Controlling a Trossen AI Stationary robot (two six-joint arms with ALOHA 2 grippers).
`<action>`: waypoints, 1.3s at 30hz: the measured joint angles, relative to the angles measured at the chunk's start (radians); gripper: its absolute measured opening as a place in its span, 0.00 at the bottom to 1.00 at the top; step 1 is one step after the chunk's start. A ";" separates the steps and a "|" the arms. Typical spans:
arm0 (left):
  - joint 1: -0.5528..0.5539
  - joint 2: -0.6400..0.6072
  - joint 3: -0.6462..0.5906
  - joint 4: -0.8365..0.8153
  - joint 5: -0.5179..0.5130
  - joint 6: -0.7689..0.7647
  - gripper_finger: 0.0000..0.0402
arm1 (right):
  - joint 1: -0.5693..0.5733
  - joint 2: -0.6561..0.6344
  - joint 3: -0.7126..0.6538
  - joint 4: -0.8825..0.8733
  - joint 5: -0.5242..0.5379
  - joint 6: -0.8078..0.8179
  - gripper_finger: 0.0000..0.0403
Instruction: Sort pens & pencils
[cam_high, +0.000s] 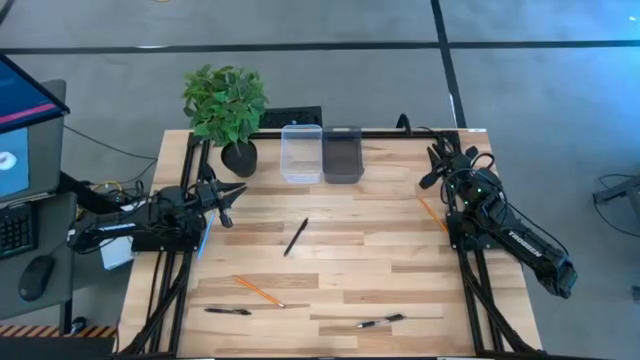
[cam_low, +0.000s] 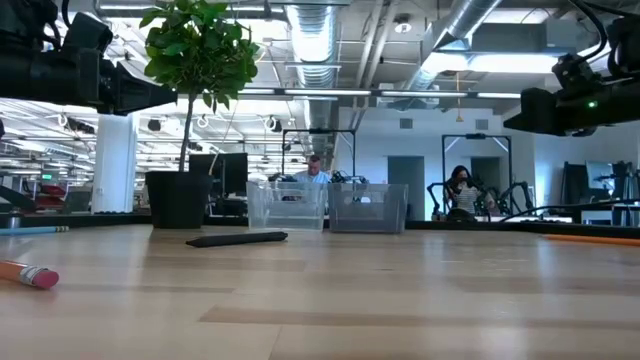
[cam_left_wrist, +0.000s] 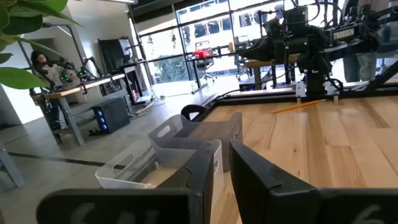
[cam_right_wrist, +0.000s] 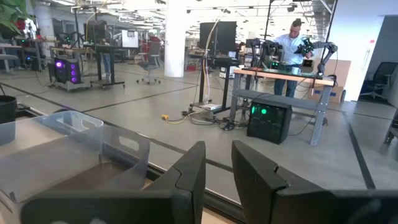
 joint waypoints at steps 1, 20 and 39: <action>0.000 0.000 0.000 0.000 0.000 0.000 0.11 | 0.000 0.000 0.000 0.000 0.000 0.000 0.25; 0.000 0.000 0.000 0.000 0.000 0.000 0.11 | 0.000 0.000 0.000 0.000 0.000 0.000 0.25; 0.000 0.000 0.000 0.000 0.000 -0.019 0.11 | 0.000 0.000 0.000 0.000 0.000 -0.005 0.25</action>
